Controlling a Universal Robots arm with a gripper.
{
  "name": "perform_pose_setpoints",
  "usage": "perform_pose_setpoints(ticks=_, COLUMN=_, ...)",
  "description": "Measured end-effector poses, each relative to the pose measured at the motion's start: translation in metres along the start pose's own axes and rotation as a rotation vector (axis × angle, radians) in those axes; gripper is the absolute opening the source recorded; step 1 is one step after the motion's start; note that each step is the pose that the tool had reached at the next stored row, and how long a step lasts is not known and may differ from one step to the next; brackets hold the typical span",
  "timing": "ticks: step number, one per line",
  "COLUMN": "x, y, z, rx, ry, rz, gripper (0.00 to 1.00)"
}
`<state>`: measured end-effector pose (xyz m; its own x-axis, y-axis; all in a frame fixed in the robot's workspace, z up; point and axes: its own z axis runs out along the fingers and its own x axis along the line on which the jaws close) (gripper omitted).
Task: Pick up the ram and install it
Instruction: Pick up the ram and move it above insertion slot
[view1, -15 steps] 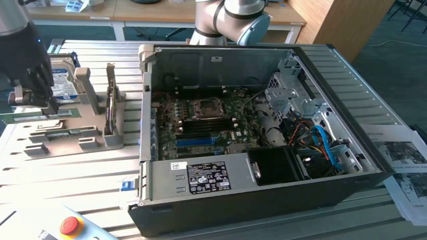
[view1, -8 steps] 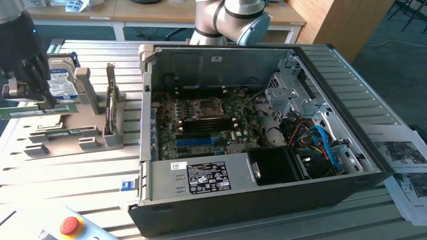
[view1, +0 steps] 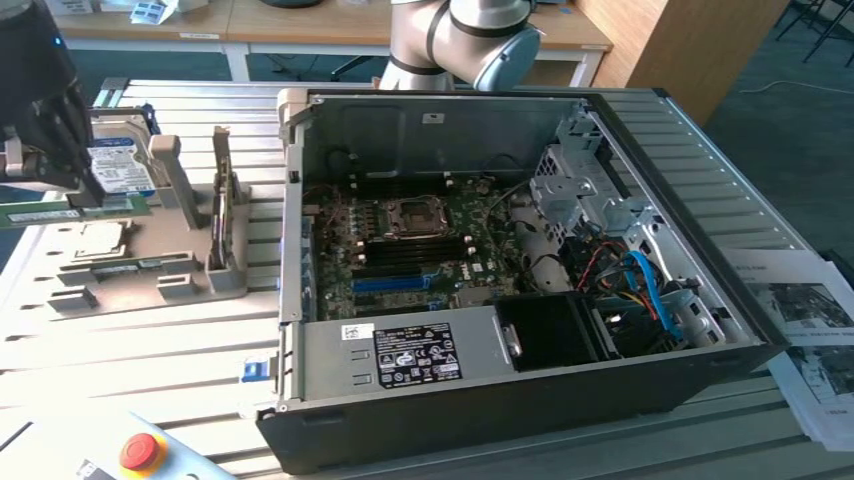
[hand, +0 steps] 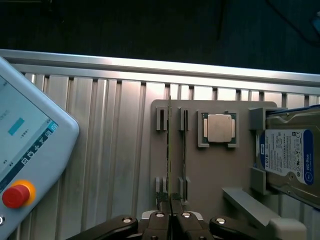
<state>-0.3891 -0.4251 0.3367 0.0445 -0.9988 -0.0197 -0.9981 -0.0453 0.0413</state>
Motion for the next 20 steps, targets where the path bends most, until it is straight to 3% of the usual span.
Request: perform_pose_setpoints(ticks=20, x=-0.001, y=0.0015, z=-0.041, rx=-0.0005, ry=-0.0001, rz=0.0, gripper=0.12)
